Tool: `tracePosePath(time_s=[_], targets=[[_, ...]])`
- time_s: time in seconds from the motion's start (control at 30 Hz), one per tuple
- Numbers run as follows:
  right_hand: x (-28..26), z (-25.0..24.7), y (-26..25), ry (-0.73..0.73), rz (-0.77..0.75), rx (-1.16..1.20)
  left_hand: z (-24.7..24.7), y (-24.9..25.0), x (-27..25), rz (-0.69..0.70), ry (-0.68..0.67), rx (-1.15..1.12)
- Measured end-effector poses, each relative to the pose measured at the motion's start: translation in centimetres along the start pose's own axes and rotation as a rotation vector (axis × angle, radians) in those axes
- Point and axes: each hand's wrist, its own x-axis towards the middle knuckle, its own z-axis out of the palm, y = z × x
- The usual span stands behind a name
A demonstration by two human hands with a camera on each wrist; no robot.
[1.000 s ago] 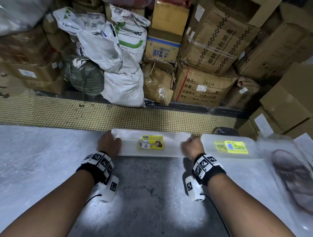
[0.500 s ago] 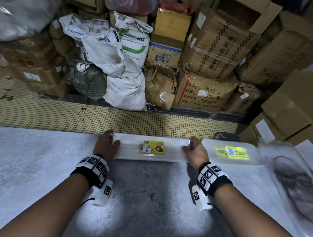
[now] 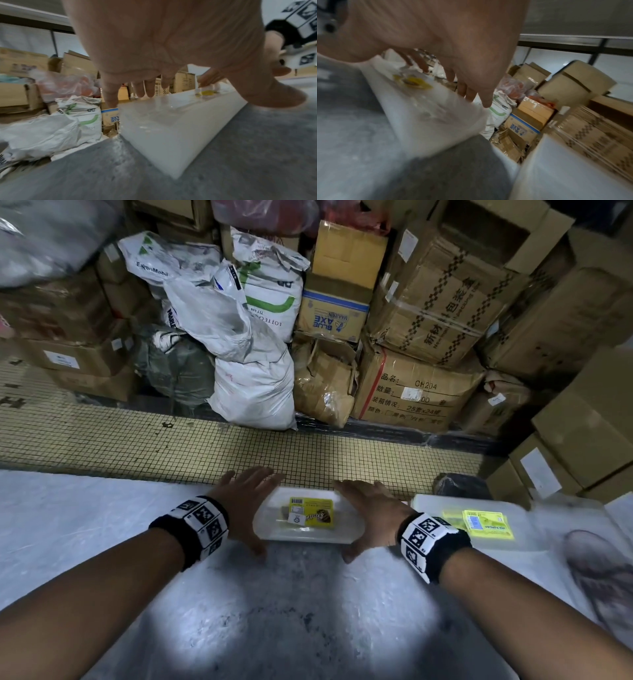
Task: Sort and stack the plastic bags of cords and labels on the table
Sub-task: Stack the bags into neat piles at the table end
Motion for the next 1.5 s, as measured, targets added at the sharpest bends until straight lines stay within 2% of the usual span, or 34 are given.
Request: tracePosePath(time_s=[0.2,0.5,1.0,1.5], targets=[[2.3,1.2,1.3,-0.077,-0.014,-0.083,-0.4,0.0,1.0,0.037,-0.081,0.090],[3.0,1.3,2.0,-0.073,0.028,-0.061,-0.6,-0.4,2.0,0.053,-0.106,0.060],[3.2,0.9,2.1,-0.057,0.012,-0.052,-0.7,-0.6,1.9,0.076,-0.103,-0.009],[3.5,1.2,2.5,-0.063,-0.005,-0.107,-0.5,-0.6,1.7,0.089,-0.076,0.028]])
